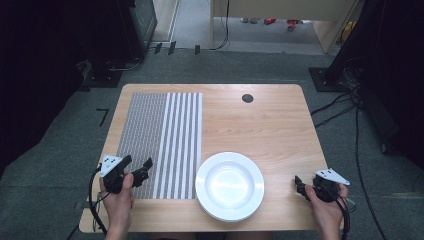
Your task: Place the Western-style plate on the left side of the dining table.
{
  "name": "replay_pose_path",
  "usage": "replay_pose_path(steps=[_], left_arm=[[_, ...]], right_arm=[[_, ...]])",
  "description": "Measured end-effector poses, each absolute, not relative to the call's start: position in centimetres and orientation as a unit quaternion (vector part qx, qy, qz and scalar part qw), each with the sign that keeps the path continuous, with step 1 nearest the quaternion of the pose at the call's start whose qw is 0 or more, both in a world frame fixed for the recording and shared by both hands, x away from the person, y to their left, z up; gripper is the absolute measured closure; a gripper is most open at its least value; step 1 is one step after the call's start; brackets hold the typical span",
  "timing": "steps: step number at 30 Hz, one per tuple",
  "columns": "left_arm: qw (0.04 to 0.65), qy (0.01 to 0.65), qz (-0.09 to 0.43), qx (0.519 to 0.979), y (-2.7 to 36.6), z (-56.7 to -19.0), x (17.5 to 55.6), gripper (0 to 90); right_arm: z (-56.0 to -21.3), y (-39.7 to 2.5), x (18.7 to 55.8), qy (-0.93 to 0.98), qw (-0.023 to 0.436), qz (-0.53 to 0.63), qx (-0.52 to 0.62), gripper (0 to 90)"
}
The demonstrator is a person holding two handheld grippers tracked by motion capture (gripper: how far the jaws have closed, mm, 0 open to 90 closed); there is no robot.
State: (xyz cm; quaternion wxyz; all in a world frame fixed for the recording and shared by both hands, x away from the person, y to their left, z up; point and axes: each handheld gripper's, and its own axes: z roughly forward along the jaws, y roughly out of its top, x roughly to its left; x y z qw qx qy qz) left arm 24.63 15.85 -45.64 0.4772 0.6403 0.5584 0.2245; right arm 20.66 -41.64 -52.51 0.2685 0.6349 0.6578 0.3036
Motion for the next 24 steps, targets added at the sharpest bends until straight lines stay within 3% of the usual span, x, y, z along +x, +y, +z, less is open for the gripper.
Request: replay_pose_path(steps=[13, 24], left_arm=[[0.499, 0.494, 0.167, 0.692, 9.8, -45.8, 23.8, 19.1], [0.502, 0.471, 0.138, 0.712, 6.9, -46.1, 22.9, 19.1]], right_arm=[[-52.2, -41.8, 20.2, 0.618, 0.274, 0.321, 0.663, 17.0], [-48.4, -39.8, 19.3, 0.598, 0.285, 0.379, 0.646, 18.5]])
